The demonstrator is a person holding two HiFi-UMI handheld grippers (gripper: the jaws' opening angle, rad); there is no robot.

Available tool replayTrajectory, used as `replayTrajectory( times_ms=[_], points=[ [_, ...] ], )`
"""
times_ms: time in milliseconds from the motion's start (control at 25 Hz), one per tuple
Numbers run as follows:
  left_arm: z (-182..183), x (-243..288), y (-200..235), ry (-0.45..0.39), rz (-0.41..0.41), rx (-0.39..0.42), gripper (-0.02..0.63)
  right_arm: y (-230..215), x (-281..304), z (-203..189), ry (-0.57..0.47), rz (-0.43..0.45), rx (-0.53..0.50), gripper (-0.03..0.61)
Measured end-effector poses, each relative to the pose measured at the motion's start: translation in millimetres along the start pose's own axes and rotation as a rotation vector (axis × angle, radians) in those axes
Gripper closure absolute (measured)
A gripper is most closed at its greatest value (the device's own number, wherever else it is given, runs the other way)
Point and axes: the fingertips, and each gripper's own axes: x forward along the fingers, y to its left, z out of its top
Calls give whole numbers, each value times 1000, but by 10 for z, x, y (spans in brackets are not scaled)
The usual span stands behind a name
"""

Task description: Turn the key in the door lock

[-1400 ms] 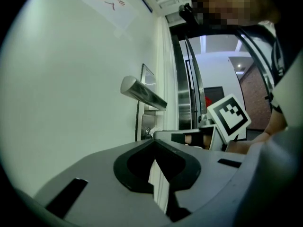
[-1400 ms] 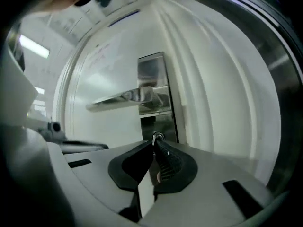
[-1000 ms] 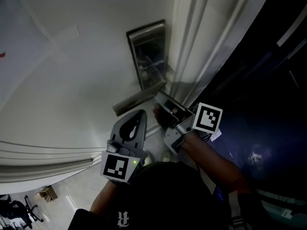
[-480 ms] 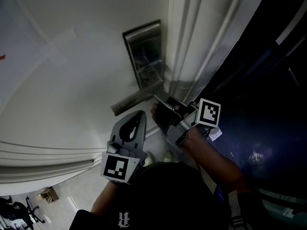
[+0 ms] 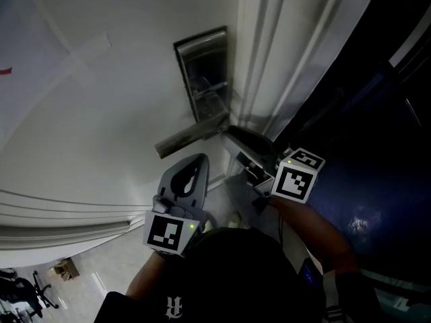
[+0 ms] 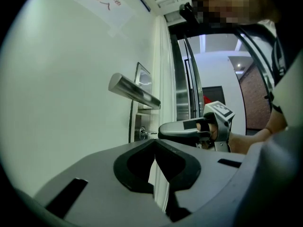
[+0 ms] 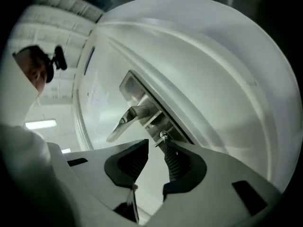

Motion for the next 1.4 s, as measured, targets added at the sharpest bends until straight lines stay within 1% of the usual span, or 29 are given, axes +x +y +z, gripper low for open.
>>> replayTrajectory(
  times_ms=[240,400,560,600,640,680,760,840,1000,1040,1120,1160,1240,1320,1400],
  points=[
    [9,5,-32,0,6,4,606,105,-31,-7,102,-122,-624,494],
    [10,-4,-29,1,13,7,606,161,-15,-61,174,-227,-1153,488],
    [23,-20,-18,-2,21,8,606,150,65,-129,187,-334,-1636,477],
    [26,-24,-14,-3,23,8,606,145,84,-142,187,-356,-1734,476],
    [27,-29,-9,-4,24,7,606,143,105,-154,186,-372,-1811,476],
    [28,-33,-3,-5,25,6,606,142,128,-165,185,-382,-1866,476],
    [32,-40,9,-8,27,4,606,134,177,-178,187,-398,-1927,475],
    [33,-47,22,-8,29,1,606,116,222,-162,180,-427,-1959,476],
    [36,-54,50,-11,30,-5,606,75,296,-92,160,-505,-1973,479],
    [37,-54,56,-12,29,-6,606,64,312,-95,164,-512,-1967,490],
    [39,-56,71,-12,28,-10,607,52,332,-115,171,-515,-1937,554],
    [40,-57,81,-12,28,-12,606,49,335,-120,171,-512,-1904,557],
    [40,-55,105,-13,27,-13,606,45,334,-111,164,-504,-1796,558],
    [40,-50,119,-14,24,-12,606,46,331,-93,147,-493,-1651,558],
    [42,-44,117,-15,18,-11,606,44,322,-76,125,-480,-1485,558]
  ],
)
